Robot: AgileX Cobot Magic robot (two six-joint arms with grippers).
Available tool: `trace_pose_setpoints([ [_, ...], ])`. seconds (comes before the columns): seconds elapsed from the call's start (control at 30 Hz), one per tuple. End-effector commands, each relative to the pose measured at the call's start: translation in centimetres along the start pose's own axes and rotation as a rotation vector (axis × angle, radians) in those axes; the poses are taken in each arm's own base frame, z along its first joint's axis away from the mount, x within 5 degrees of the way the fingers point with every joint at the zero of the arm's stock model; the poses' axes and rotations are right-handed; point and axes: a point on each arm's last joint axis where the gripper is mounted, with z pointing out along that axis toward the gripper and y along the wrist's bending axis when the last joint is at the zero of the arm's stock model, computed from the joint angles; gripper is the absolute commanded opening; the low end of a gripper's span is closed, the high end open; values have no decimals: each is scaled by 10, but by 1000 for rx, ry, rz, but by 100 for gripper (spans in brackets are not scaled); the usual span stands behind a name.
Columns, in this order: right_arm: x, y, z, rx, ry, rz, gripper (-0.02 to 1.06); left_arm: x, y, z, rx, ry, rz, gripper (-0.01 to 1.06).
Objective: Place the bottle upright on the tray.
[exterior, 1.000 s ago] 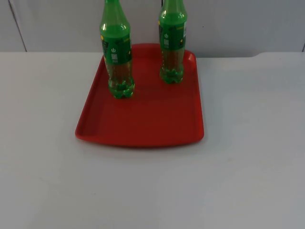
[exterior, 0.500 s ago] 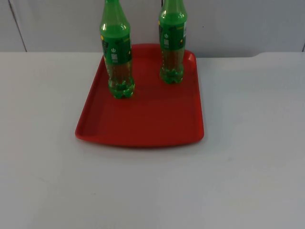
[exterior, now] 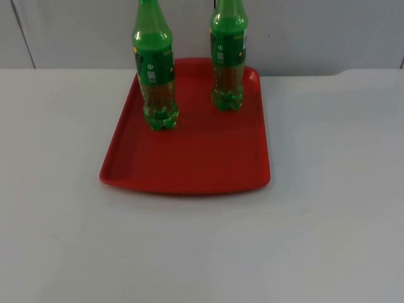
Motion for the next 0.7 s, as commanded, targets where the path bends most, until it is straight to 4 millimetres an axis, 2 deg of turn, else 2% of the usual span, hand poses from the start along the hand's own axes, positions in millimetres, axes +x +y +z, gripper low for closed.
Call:
trace_pose_setpoints([
  [0.0, 1, 0, 1, -3, -5, -11, 105, 0, 0, 0, -3, -10, 0, 105],
  [0.4, 1, 0, 1, 18, -3, -1, 105, 0, 0, 0, -3, -10, 0, 105],
  [0.67, 1, 1, 1, 136, 7, 62, 105, 0, 0, 0, -3, -10, 0, 105],
])
